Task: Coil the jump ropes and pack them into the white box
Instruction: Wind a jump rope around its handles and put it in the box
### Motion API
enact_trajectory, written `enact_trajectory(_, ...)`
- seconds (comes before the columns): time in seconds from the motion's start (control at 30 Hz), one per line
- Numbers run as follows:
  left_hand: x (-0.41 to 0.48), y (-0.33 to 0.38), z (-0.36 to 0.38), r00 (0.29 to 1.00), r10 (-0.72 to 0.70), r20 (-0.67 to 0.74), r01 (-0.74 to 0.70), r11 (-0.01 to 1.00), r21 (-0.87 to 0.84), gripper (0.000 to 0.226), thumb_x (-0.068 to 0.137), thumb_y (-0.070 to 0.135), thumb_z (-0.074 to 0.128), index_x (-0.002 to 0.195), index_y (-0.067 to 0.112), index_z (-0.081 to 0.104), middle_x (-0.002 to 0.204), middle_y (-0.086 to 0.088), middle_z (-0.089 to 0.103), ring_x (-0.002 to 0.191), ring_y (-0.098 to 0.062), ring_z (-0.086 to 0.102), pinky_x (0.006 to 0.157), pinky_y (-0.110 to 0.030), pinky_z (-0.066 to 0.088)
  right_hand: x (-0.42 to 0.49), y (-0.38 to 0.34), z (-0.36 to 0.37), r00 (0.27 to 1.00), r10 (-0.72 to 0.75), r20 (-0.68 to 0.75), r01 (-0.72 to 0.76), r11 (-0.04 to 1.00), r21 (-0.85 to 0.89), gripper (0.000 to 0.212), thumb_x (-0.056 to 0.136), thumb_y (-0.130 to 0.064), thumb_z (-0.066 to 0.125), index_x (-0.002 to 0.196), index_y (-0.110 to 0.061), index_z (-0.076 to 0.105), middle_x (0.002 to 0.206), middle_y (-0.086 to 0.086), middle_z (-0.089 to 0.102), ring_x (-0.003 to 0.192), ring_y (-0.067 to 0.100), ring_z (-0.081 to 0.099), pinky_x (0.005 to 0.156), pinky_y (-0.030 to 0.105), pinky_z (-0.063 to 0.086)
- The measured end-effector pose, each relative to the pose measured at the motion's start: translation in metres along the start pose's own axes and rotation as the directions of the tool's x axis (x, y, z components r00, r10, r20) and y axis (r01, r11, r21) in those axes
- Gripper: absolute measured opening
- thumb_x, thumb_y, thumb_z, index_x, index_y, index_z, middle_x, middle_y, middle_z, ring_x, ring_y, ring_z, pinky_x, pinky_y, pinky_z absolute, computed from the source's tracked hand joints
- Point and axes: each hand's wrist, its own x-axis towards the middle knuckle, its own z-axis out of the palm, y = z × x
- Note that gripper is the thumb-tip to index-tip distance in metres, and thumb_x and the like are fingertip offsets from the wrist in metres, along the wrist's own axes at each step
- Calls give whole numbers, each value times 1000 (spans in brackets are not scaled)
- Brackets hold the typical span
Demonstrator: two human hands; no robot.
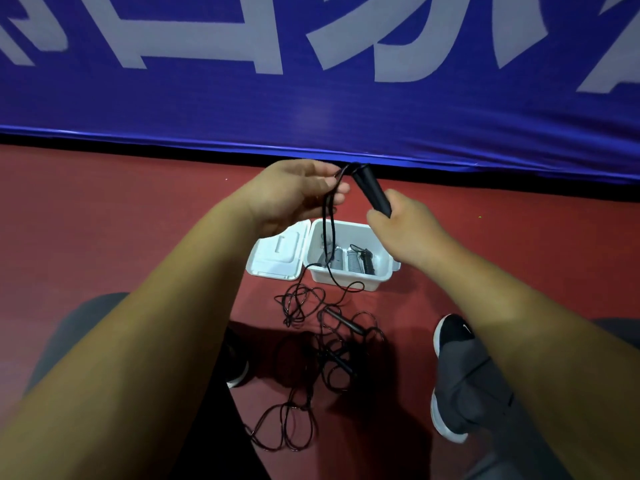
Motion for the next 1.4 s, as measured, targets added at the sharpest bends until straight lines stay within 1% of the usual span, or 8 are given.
enact_trajectory(0.1,-4,0,2,996,-48,79,48,999,-6,23,108,12,55,127,2,62,100,-8,73,93,-18,73,91,-34,61,-3,1,1,999,-24,32,25,998,-54,25,101,-34,59,88,-14,53,81,5,61,71,28,56,57,37,38)
enact_trajectory(0.2,-2,-2,3,999,-37,40,39,998,-47,16,108,12,57,120,5,64,90,-6,71,86,-18,70,87,-34,61,-4,3,1,995,-3,101,4,1000,-16,23,99,-34,62,90,-13,56,81,5,63,68,31,62,61,42,52)
enact_trajectory(0.43,2,-8,15,994,25,-108,-50,971,-235,25,105,8,61,129,11,67,103,-6,78,87,-18,74,82,-38,63,-5,1,11,921,97,376,-300,794,529,38,92,-33,78,117,-9,62,87,6,62,72,17,59,55,34,52)
enact_trajectory(0.7,2,-4,27,992,78,-101,-111,915,-388,34,98,-1,67,130,8,62,104,-9,77,89,-22,77,85,-44,65,-4,-1,14,936,-5,352,-260,665,700,53,67,-9,62,120,-4,60,87,7,57,78,23,57,47,31,44)
enact_trajectory(0.83,2,-9,36,982,123,-146,-173,897,-407,29,97,-2,69,123,9,63,101,-11,74,89,-25,77,87,-45,64,-7,-3,14,941,-45,336,-201,722,661,43,84,-18,82,122,-12,62,87,0,61,76,12,63,51,34,47)
enact_trajectory(0.97,3,-9,43,979,132,-155,-186,889,-418,28,97,-3,69,122,7,62,102,-14,72,89,-27,76,86,-44,63,-8,-5,19,943,-14,333,-227,704,673,31,91,-12,82,117,-9,65,91,3,65,85,21,74,46,32,46)
enact_trajectory(1.23,5,-4,38,954,213,-210,-246,959,-144,38,91,6,80,125,4,62,115,-23,75,96,-32,78,82,-38,62,-10,-9,15,931,46,363,-299,666,683,11,95,-13,76,104,-12,70,83,7,74,80,22,76,49,28,45)
enact_trajectory(1.4,9,-4,31,921,279,-271,-240,956,169,36,85,26,88,116,17,73,97,-11,78,74,-12,66,64,-31,48,-12,-9,13,923,57,380,-320,660,680,11,96,-15,76,102,-12,68,84,10,75,81,26,77,47,27,39)
